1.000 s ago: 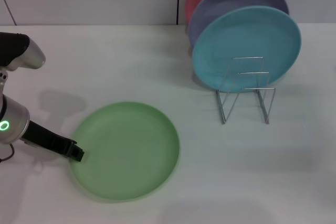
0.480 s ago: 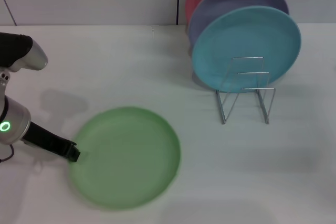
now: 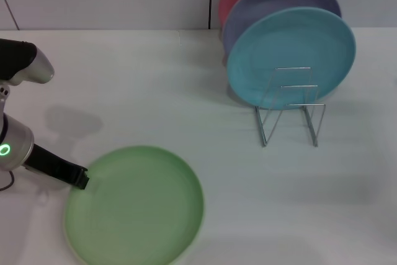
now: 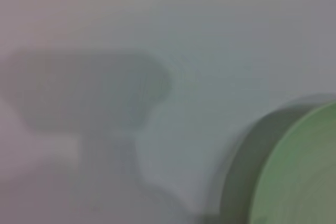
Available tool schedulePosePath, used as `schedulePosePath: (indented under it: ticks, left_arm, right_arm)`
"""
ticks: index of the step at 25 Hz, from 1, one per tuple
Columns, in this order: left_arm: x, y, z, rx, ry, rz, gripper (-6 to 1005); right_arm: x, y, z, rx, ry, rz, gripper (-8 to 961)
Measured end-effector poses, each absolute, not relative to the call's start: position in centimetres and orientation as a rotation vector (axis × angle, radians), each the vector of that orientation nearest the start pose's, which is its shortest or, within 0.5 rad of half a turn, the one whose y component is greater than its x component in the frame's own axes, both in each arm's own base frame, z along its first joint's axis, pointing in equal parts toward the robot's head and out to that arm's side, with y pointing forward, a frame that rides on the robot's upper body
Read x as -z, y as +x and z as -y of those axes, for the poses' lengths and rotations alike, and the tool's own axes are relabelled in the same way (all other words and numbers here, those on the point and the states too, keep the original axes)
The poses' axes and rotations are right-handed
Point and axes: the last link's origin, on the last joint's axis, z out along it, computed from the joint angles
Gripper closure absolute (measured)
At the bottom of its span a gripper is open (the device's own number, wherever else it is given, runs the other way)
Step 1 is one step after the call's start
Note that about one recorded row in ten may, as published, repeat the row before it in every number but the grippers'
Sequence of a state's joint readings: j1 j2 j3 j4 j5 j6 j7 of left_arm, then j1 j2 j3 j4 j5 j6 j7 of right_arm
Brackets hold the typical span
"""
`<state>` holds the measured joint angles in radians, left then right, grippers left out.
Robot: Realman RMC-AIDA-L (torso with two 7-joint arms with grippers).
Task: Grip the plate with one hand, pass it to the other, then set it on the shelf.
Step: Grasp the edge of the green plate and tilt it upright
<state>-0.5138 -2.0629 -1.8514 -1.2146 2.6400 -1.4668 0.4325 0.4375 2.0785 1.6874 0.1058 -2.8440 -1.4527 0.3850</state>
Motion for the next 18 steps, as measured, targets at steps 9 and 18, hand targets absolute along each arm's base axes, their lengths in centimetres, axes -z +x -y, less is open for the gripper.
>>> schedulePosePath:
  ticks: [9, 18]
  left_arm:
    - [-1.11, -25.22, -34.81, -0.434, -2.324, 1.330, 944]
    - [-1.86, -25.29, -34.89, -0.291, -2.359, 1.352, 959]
  right_arm:
    - [-6.59, 33.13, -32.47, -1.022, -1.197, -0.475, 302]
    - [-6.60, 33.13, -32.47, -1.023, -1.197, -0.474, 302]
